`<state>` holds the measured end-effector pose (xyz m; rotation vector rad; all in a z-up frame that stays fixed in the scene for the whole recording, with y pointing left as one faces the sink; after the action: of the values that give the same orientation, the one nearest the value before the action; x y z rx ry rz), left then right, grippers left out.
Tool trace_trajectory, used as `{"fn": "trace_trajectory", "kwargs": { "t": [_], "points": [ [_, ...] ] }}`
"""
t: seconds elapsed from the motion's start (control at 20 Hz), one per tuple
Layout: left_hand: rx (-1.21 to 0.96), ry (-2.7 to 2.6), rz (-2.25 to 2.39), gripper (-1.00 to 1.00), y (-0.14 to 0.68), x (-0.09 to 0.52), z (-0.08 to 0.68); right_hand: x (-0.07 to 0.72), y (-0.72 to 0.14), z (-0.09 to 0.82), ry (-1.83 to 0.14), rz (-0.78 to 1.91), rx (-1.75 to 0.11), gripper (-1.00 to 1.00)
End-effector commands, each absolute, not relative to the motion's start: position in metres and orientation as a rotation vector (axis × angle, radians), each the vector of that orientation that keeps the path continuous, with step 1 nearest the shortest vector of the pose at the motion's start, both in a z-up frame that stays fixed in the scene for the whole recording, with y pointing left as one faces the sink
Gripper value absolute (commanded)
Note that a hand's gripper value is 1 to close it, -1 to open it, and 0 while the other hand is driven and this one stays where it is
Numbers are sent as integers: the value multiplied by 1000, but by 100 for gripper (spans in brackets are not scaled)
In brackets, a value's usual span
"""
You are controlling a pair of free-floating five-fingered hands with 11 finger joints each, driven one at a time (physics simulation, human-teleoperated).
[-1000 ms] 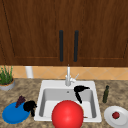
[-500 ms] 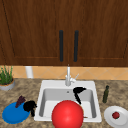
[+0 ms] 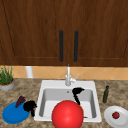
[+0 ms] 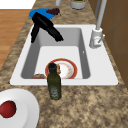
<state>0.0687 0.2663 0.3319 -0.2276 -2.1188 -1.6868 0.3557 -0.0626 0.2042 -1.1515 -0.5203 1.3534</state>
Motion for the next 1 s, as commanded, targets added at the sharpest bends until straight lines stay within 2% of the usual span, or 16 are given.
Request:
{"fn": "trace_trajectory", "kwargs": {
  "t": [0.0,0.95],
  "points": [
    [-228,-2119,-1687,0,266,69,332,356,-65,197,-590,1406,-1119,-100],
    [-228,-2119,-1687,0,266,69,332,357,-65,148,-963,1580,-730,-100]
  ]
}}
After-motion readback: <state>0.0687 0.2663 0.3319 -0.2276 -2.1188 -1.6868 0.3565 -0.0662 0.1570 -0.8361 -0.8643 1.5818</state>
